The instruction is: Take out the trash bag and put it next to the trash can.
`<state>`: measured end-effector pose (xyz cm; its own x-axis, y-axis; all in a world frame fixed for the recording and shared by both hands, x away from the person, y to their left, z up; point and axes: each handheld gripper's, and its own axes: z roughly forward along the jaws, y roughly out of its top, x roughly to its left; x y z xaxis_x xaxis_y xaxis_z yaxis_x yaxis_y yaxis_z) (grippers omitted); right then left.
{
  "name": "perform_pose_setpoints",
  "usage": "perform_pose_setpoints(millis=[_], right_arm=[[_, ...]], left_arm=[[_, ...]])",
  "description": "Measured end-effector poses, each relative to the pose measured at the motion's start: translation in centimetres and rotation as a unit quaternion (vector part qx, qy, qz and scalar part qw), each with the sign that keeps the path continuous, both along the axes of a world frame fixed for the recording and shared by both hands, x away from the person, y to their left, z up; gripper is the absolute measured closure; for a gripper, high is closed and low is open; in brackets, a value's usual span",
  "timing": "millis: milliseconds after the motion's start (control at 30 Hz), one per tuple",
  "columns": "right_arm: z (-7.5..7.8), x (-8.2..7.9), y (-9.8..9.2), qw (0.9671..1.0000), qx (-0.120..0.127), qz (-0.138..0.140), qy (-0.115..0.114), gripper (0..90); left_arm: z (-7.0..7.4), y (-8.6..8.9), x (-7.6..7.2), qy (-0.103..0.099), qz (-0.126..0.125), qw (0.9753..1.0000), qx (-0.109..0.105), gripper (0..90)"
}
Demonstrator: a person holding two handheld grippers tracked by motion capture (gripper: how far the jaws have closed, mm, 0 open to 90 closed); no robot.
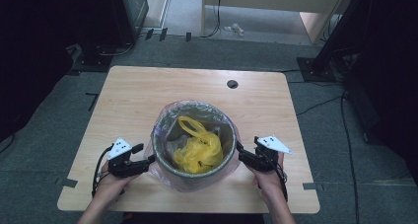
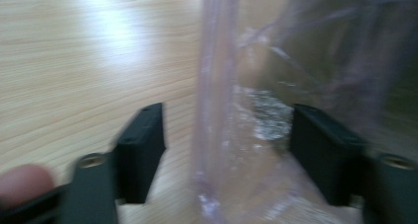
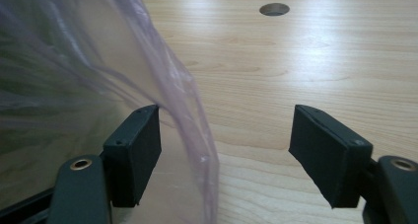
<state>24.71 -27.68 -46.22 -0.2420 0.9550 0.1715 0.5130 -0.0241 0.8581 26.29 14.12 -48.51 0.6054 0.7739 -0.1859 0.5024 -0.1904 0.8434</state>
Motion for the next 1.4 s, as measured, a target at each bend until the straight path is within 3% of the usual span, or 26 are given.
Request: perform_pose_setpoints(millis=[100, 167, 200, 267, 300, 333, 367, 400, 467, 567, 667, 733, 767, 800, 833, 867, 933, 967, 1000, 1067, 1133, 1233, 1267, 1300, 1367, 1400], right_arm=[[0.1, -0.2, 0.5, 0.9999, 0.001, 0.013, -0.004, 30.8], [0.2, -0.3, 0.7, 0.9996, 0.006, 0.024, -0.009, 35.7], [0.2, -0.3, 0.7, 0.9996, 0.006, 0.024, -0.009, 35.7], [0.4, -0.6, 0.8, 0.9991, 0.018, 0.035, -0.015, 41.6], [0.5, -0.6, 0.8, 0.999, 0.02, 0.036, -0.016, 43.0], [0.5, -0.6, 0.7, 0.999, 0.023, 0.036, -0.017, 44.8], [0.5, -0.7, 0.6, 0.9989, 0.025, 0.035, -0.016, 46.3], [0.5, -0.7, 0.4, 0.9989, 0.027, 0.034, -0.016, 46.8], [0.5, -0.7, 0.2, 0.999, 0.029, 0.032, -0.015, 48.3], [0.3, -0.6, -0.1, 0.9991, 0.029, 0.028, -0.013, 49.0], [0.1, -0.6, -0.3, 0.9993, 0.028, 0.024, -0.009, 48.0], [0.1, -0.5, -0.3, 0.9993, 0.027, 0.023, -0.008, 47.0], [0.0, -0.5, -0.3, 0.9994, 0.026, 0.021, -0.007, 46.0], [-0.1, -0.5, -0.5, 0.9995, 0.024, 0.018, -0.004, 43.8], [-0.1, -0.5, -0.5, 0.9995, 0.024, 0.018, -0.004, 43.8], [-0.4, -0.3, -0.9, 0.9995, 0.025, 0.017, 0.001, 41.8], [-0.7, -0.2, -1.1, 0.9995, 0.028, 0.018, 0.003, 37.6], [-0.9, -0.2, -1.2, 0.9994, 0.028, 0.017, 0.008, 34.8], [-1.1, 0.0, -1.3, 0.9993, 0.03, 0.019, 0.013, 33.6], [-1.3, 0.1, -1.5, 0.9989, 0.036, 0.025, 0.019, 31.2], [-2.1, 0.4, -1.6, 0.9959, 0.054, 0.061, 0.038, 23.7], [-2.7, 0.6, -1.6, 0.9931, 0.059, 0.087, 0.052, 21.0], [-2.9, 0.7, -1.5, 0.9923, 0.06, 0.092, 0.056, 21.2], [-3.3, 0.7, -1.4, 0.9901, 0.064, 0.109, 0.063, 25.3], [-3.4, 0.7, -1.2, 0.9887, 0.064, 0.12, 0.063, 31.4], [-3.8, 0.6, -0.7, 0.9857, 0.058, 0.145, 0.065, 46.5]], left_arm=[[0.2, -1.0, -0.5, -0.009, -0.028, 0.9996, -0.004, 57.7], [0.3, -1.1, -0.7, -0.014, -0.032, 0.9994, -0.004, 72.7], [0.5, -1.2, -0.8, -0.017, -0.032, 0.9993, -0.005, 72.7], [1.0, -0.9, -0.9, -0.019, -0.035, 0.999, -0.018, 86.5], [1.3, -0.6, -0.9, -0.018, -0.036, 0.9988, -0.029, 89.1], [2.1, 0.2, -1.0, -0.021, -0.037, 0.9975, -0.057, 90.0], [2.1, 0.2, -1.0, -0.021, -0.037, 0.9975, -0.057, 90.0], [3.0, 1.0, -1.0, -0.031, -0.038, 0.995, -0.087, 90.0], [4.0, 1.6, -1.2, -0.042, -0.035, 0.9921, -0.113, 90.0], [5.0, 2.4, -1.5, -0.062, -0.029, 0.9892, -0.129, 90.0], [5.4, 3.1, -1.5, -0.064, -0.024, 0.9863, -0.15, 88.9], [5.3, 3.3, -1.5, -0.065, -0.024, 0.9876, -0.141, 70.9], [5.2, 3.5, -1.4, -0.064, -0.03, 0.9894, -0.127, 70.9], [4.8, 3.6, -1.3, -0.063, -0.041, 0.9917, -0.104, 48.1], [4.3, 3.6, -1.2, -0.06, -0.049, 0.994, -0.078, 48.1], [2.9, 3.6, -1.0, -0.048, -0.057, 0.9968, -0.031, 31.2], [2.2, 3.5, -0.7, -0.037, -0.05, 0.9979, -0.02, 22.7], [0.9, 3.3, -0.2, -0.008, -0.039, 0.999, -0.022, 20.4], [0.9, 3.3, -0.2, -0.008, -0.039, 0.999, -0.022, 18.3], [-0.2, 3.0, 0.3, 0.016, -0.032, 0.9992, -0.019, 18.3], [-1.2, 2.6, 0.7, 0.041, -0.037, 0.9983, -0.015, 18.4], [-1.6, 2.5, 0.8, 0.054, -0.039, 0.9975, -0.022, 24.6], [-1.8, 2.5, 0.7, 0.056, -0.047, 0.997, -0.025, 33.0], [-1.8, 2.3, 0.6, 0.053, -0.058, 0.9966, -0.022, 52.3], [-1.8, 2.3, 0.5, 0.051, -0.066, 0.9962, -0.023, 67.1], [-1.7, 2.1, 0.4, 0.047, -0.07, 0.9961, -0.023, 72.5]])
